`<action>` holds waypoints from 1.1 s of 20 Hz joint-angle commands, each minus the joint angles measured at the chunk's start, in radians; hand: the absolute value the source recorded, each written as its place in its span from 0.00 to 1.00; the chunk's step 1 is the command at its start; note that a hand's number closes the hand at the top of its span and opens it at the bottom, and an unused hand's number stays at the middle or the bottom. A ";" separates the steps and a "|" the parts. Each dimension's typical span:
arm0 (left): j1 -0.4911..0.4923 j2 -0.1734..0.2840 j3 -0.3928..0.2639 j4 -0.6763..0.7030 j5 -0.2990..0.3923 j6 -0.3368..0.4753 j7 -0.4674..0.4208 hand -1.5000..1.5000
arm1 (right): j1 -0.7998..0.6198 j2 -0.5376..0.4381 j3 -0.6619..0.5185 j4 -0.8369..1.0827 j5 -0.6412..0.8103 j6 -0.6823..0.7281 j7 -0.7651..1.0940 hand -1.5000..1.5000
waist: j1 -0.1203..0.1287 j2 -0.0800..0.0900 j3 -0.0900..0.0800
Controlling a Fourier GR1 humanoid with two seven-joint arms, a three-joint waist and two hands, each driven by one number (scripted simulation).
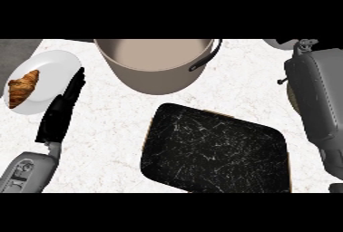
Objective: Pick the cupcake from the tray and place it in the tiered basket
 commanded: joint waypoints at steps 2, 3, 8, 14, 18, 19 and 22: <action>-0.012 -0.010 -0.007 0.008 -0.008 0.003 0.004 0.50 | -0.164 -0.037 -0.027 0.152 0.209 -0.008 0.252 1.00 | 0.003 -0.003 0.001; -0.010 -0.012 -0.005 0.014 -0.005 0.000 0.000 0.50 | -0.187 -0.041 -0.034 0.189 0.235 0.046 0.269 1.00 | 0.003 -0.003 0.000; -0.015 -0.023 -0.016 0.012 -0.011 0.000 0.013 0.50 | -0.327 -0.018 -0.105 0.314 0.291 0.064 0.291 1.00 | -0.005 -0.008 0.004; -0.004 -0.015 0.016 0.047 -0.014 0.012 -0.002 0.50 | -0.391 -0.059 -0.199 0.450 0.317 0.040 0.198 1.00 | -0.037 -0.009 0.006; -0.029 -0.012 0.029 0.042 -0.006 0.009 0.038 0.50 | -0.389 -0.067 -0.209 0.537 0.385 0.043 0.216 1.00 | -0.046 -0.010 0.006; -0.015 -0.005 0.030 0.037 -0.007 0.001 0.006 0.50 | -0.388 -0.074 -0.202 0.555 0.408 0.052 0.212 1.00 | -0.052 -0.014 0.006; -0.017 0.004 0.041 0.050 -0.011 0.000 0.004 0.50 | -0.378 -0.115 -0.210 0.619 0.445 0.118 0.198 1.00 | -0.064 -0.016 0.006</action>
